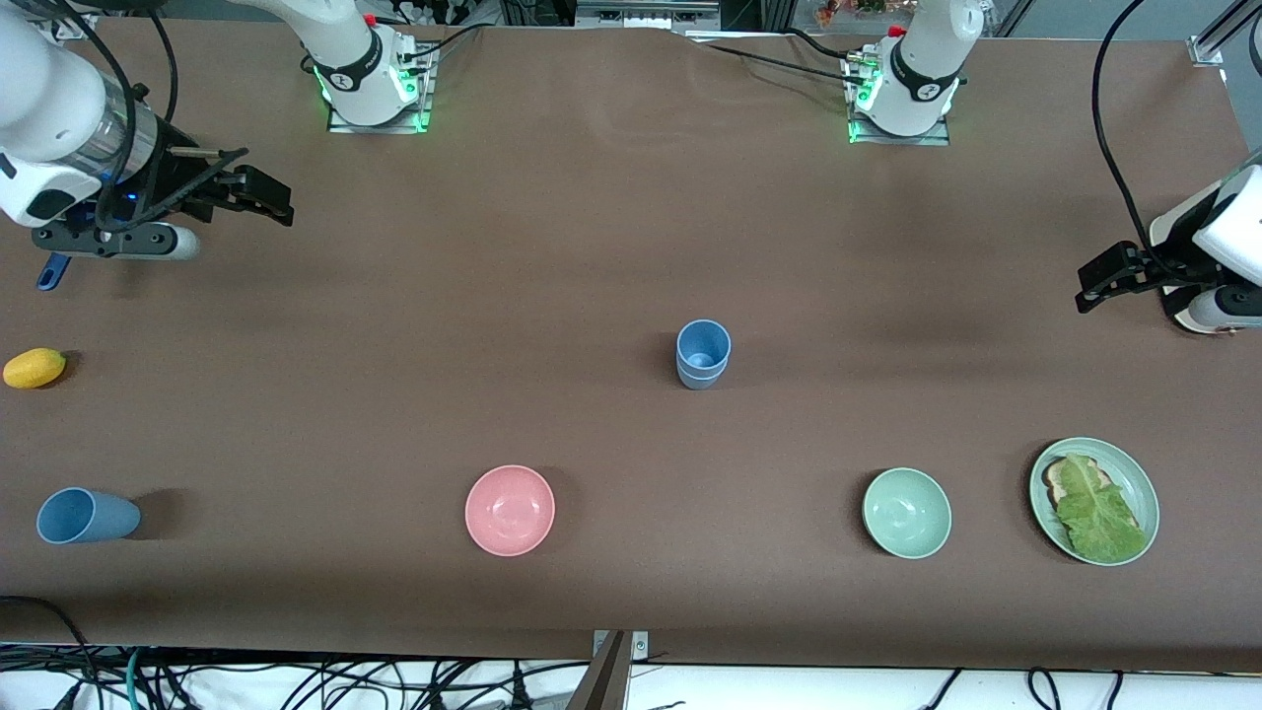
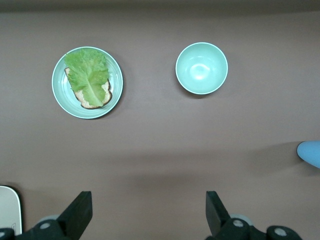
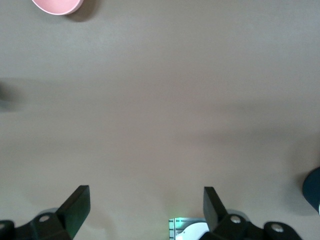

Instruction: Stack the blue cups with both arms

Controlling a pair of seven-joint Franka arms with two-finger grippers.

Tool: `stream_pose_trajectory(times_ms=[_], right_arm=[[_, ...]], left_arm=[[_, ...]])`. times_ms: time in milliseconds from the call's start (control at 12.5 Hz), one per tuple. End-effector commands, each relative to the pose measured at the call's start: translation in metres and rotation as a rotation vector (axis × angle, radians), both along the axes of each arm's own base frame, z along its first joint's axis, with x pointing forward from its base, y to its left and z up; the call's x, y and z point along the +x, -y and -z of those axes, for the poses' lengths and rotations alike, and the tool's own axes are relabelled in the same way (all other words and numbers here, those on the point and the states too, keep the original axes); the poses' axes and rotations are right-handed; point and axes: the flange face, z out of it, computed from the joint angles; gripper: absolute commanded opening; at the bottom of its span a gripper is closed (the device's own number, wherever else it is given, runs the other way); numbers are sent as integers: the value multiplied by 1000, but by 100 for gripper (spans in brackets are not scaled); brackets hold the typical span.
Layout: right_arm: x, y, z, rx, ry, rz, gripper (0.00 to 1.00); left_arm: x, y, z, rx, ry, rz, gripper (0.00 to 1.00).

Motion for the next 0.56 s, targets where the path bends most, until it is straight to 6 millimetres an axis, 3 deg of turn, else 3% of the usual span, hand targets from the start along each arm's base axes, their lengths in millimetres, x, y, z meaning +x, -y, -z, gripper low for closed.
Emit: stream_pose_trajectory(times_ms=[0,481], right_arm=[[-1,6,2,-39,4,-6,100],[-2,35,4,-22,-3,-14,100]], left_arm=[[-1,-2,-1,8,5,7,100],[-1,-6,0,8,3,1,100]])
